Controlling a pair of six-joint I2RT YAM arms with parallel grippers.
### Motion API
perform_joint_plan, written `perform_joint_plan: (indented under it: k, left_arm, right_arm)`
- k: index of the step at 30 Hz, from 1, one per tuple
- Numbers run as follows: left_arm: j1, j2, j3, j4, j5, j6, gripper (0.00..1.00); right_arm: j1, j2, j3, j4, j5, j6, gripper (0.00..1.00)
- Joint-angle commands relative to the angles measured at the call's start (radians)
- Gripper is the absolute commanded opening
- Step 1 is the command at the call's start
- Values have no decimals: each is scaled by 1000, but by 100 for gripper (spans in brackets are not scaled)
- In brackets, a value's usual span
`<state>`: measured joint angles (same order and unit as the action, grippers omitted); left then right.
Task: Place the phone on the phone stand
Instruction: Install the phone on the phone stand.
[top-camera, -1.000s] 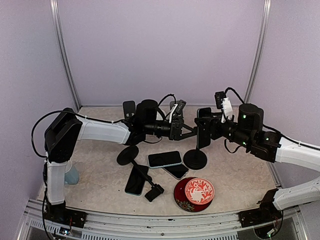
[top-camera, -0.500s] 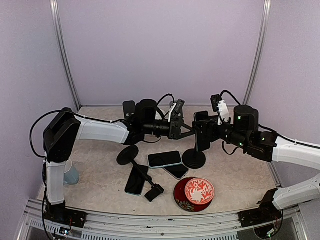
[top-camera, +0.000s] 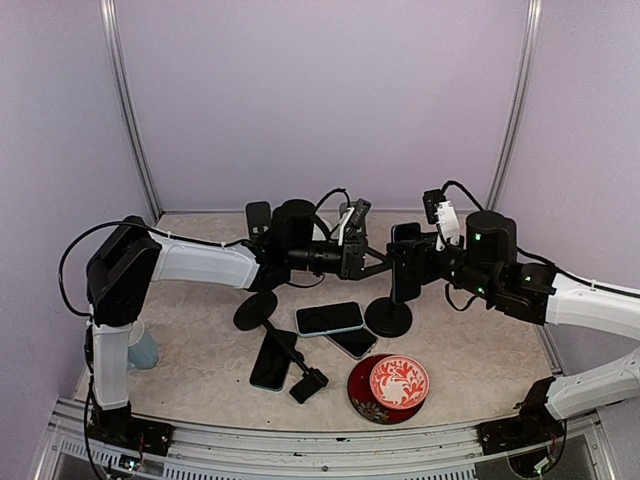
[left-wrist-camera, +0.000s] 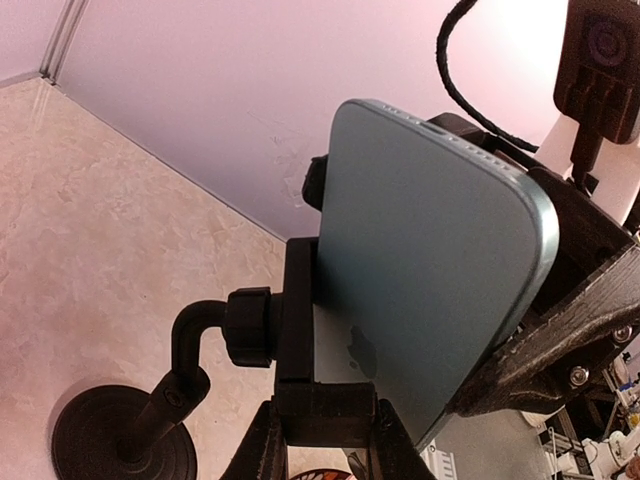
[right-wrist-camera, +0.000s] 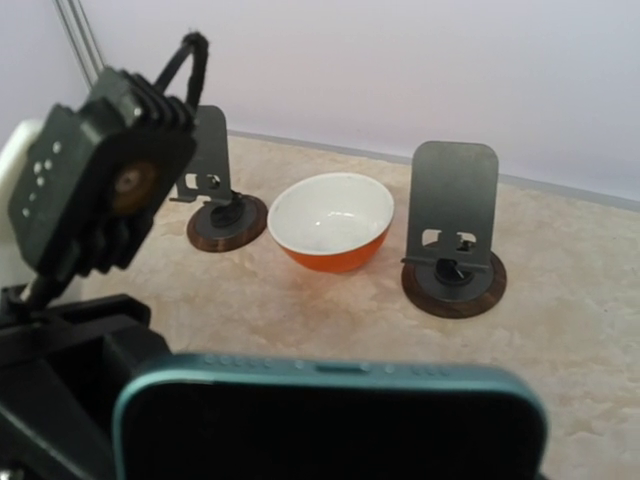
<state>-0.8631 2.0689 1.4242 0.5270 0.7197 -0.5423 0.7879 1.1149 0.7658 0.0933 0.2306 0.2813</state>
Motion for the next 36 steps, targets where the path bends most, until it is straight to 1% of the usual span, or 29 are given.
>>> perform_joint_plan:
  k: [1,10,22,36]
  left_arm:
    - [4,-114,-28,13,102,-4,0]
    - [15,-167,-64,-2,84,-10,0]
    - [35,-185,-119,39,92,-43,0]
    - [56,-213,-136,16,91,-73,0]
  right_arm:
    - [-46,7,1,-118,306,-81,0]
    - [-45,30,-2,-110,318,-106,0]
    - [-57,47,6,-127,343,-113,0]
    - [-80,79,27,-156,358,-111,0]
